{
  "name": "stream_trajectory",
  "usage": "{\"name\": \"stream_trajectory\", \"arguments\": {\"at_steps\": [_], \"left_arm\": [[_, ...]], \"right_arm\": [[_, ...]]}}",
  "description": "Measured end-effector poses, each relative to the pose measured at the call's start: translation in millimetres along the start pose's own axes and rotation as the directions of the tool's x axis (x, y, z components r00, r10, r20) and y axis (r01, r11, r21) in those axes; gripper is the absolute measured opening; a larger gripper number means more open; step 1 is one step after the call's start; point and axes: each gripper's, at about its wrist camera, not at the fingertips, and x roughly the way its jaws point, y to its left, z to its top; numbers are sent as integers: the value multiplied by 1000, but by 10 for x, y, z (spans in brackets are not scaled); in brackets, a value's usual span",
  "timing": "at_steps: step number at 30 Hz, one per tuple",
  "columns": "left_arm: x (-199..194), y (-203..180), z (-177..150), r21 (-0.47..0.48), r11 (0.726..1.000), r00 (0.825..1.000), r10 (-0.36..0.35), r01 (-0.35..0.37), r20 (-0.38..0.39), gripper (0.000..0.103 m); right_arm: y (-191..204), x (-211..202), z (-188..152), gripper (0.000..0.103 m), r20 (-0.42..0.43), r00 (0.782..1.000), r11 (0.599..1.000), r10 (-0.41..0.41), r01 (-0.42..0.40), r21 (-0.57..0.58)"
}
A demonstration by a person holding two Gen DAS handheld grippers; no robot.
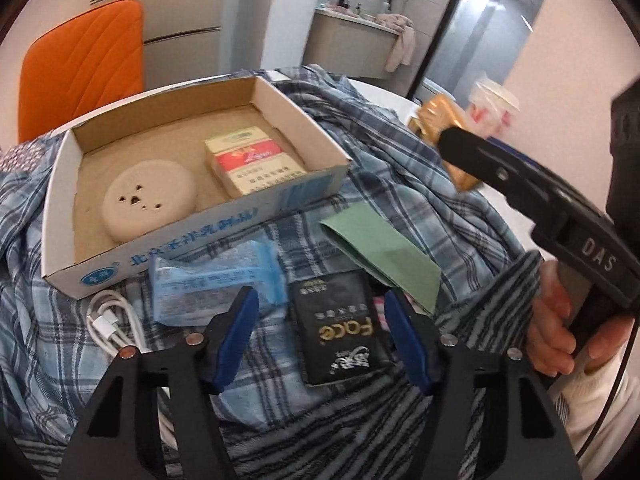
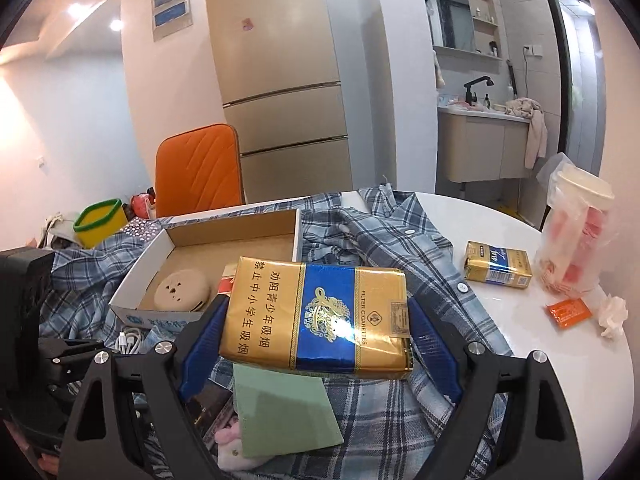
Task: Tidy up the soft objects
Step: 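Grasp the black Face tissue pack with the left tool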
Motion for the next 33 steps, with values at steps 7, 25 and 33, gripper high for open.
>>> {"name": "stream_trajectory", "arguments": {"at_steps": [7, 25, 33], "left_arm": [[131, -103, -41, 50, 998, 998, 38, -35, -52, 45], [231, -199, -65, 122, 990, 991, 84, -72, -99, 53], [21, -185, -86, 111, 993, 999, 45, -47, 14, 45]], "right_arm": [[17, -15, -24, 89, 1, 1000, 1000, 2, -2, -10], [69, 16, -47, 89, -10, 1000, 999, 2, -2, -38], [72, -57, -49, 89, 26, 1000, 999, -3, 4, -43]]}}
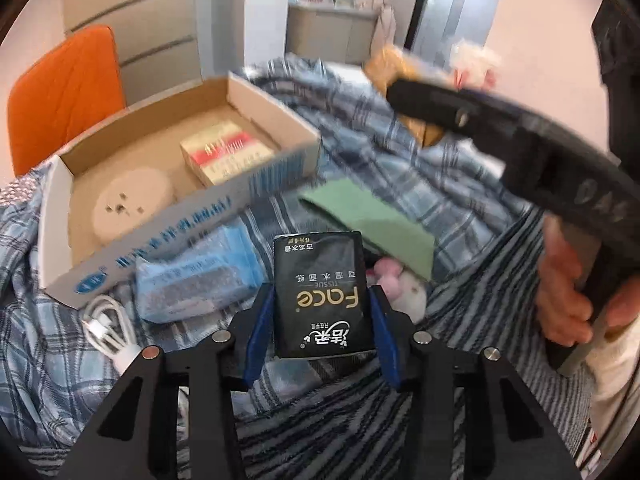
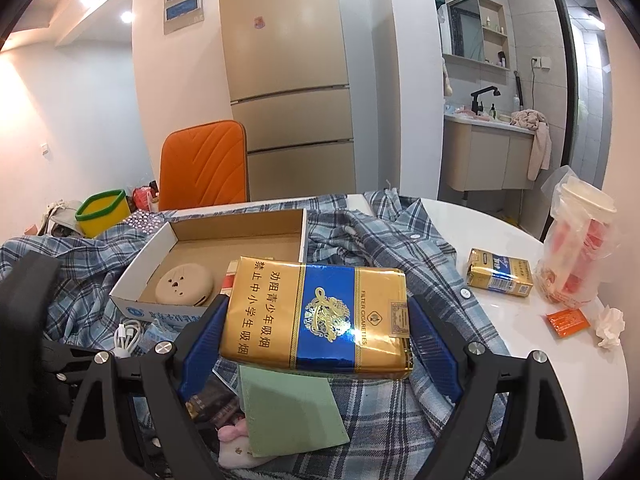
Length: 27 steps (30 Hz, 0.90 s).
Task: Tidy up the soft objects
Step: 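Grasp the black Face tissue pack with the left tool, then lift the tissue pack with the left tool while the right tool carries the gold pack over the box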
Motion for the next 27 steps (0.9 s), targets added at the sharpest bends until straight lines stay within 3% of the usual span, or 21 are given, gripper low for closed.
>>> {"name": "stream_trajectory", "arguments": {"at_steps": [4, 8, 11, 16, 18, 22, 27], "left_arm": [[-297, 61, -27, -34, 999, 987, 43, -38, 152, 45], [-590, 99, -104, -62, 995, 949, 90, -74, 302, 45], [-787, 41, -154, -73, 989, 905, 144, -125, 400, 45], [-1094, -35, -303, -84, 977, 814, 210, -195, 541, 45], [-1158, -56, -344, -92, 972, 784, 228, -215, 577, 45], [-1188, -54, -393, -98, 960, 768, 268, -261, 582, 45], [-1319, -54, -488, -127, 946, 715, 309, -297, 628, 45]], "right_arm": [[18, -106, 6, 89, 62, 998, 1000, -5, 6, -16], [58, -233, 15, 89, 136, 991, 999, -3, 8, -37], [109, -329, 12, 89, 194, 981, 998, -3, 14, -59], [181, -434, -9, 89, 245, 969, 996, 5, 18, -90], [194, -469, -17, 89, 262, 965, 995, 8, 18, -96], [206, -545, -22, 89, 291, 957, 995, 6, 24, -102], [272, -678, -39, 89, 346, 938, 992, 13, 30, -119]]}}
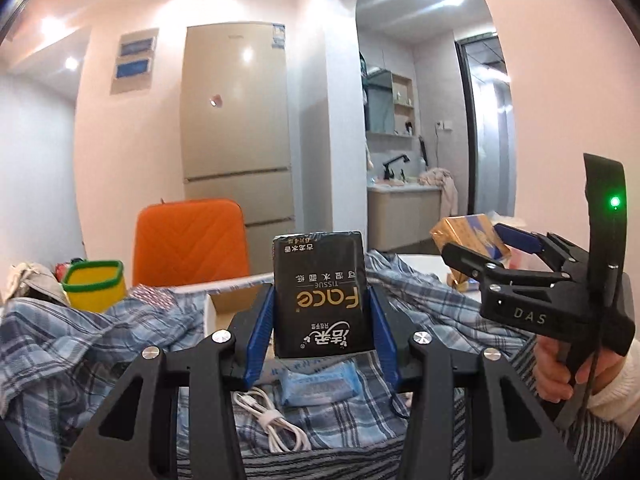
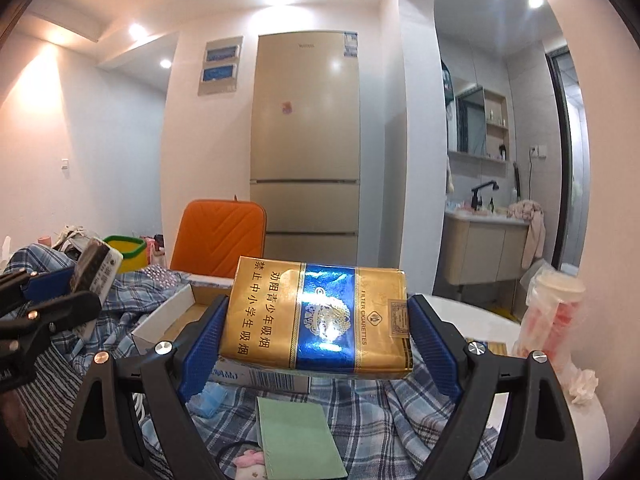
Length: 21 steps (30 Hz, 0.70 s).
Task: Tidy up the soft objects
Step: 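Lift the tissue pack with the left tool while the right tool carries the gold pack over the box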
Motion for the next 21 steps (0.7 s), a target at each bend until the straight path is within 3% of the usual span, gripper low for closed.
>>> {"name": "stream_trajectory", "arguments": {"at_steps": [8, 13, 21], "left_arm": [[-266, -60, 113, 9, 995, 987, 99, -101, 124, 45], [-285, -8, 286, -7, 993, 979, 114, -115, 171, 45], [-134, 187, 539, -61, 984, 946, 180, -170, 268, 45]], "right_arm": [[104, -87, 205, 89, 41, 999, 1000, 19, -19, 18], [213, -113, 506, 89, 121, 993, 1000, 15, -16, 0], [414, 115, 835, 89, 173, 985, 1000, 26, -27, 3]]}}
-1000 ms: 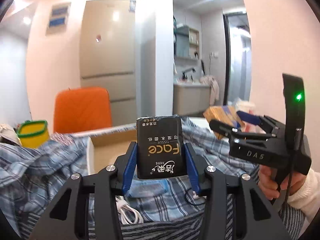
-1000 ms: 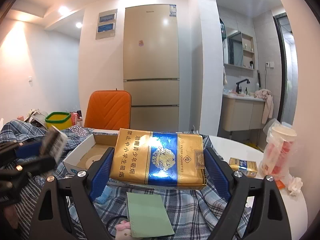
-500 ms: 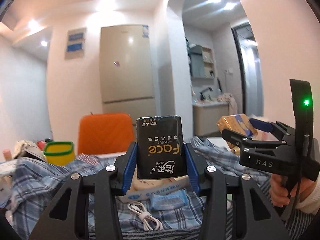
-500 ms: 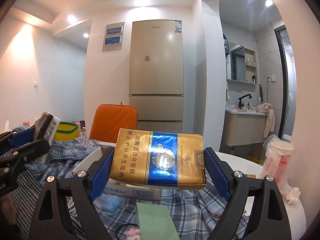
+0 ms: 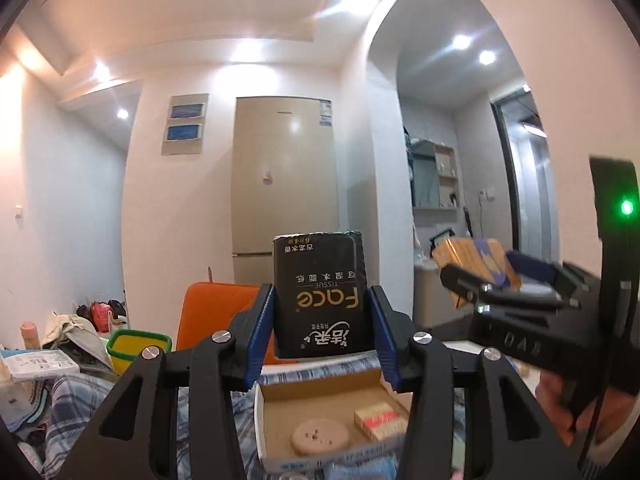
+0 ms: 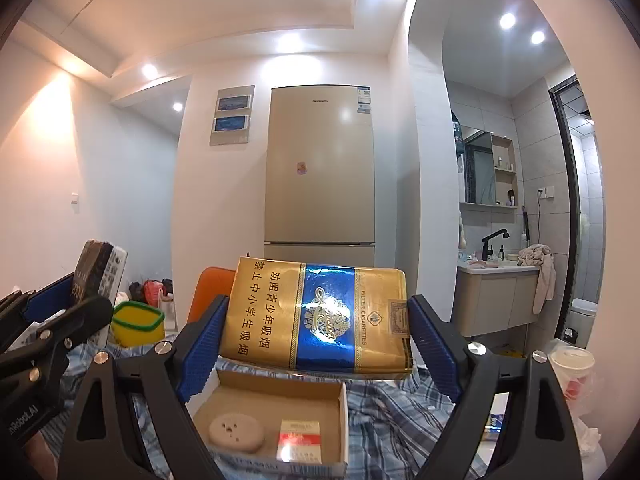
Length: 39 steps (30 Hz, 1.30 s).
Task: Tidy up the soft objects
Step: 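Lift the tissue pack with the left tool while the right tool carries the gold pack over the box, then lower and release the tissue pack and gold pack into the box with both tools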
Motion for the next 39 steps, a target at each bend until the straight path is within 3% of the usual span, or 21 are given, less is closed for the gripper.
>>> {"name": "stream_trajectory", "arguments": {"at_steps": [8, 11, 21, 27, 35, 39], "left_arm": [[280, 54, -136, 14, 999, 998, 48, -49, 49, 45], [367, 67, -260, 14, 998, 998, 57, -57, 25, 45], [669, 112, -623, 16, 996, 989, 88, -87, -119, 45], [805, 203, -721, -34, 996, 974, 73, -82, -213, 45], [892, 176, -792, -31, 997, 963, 62, -72, -263, 45], [909, 180, -789, -29, 997, 961, 63, -73, -268, 45]], "right_arm": [[74, 416, -167, 89, -23, 999, 999, -30, 30, 11], [106, 519, -311, 89, -30, 998, 998, -60, 60, -20], [68, 803, -760, 89, -175, 983, 998, -50, 44, -40], [11, 991, -922, 89, -284, 959, 1000, -11, 7, -12], [9, 1324, -1129, 89, -448, 893, 999, 41, -45, 1], [16, 1402, -1188, 90, -485, 874, 999, 35, -43, -4]]}}
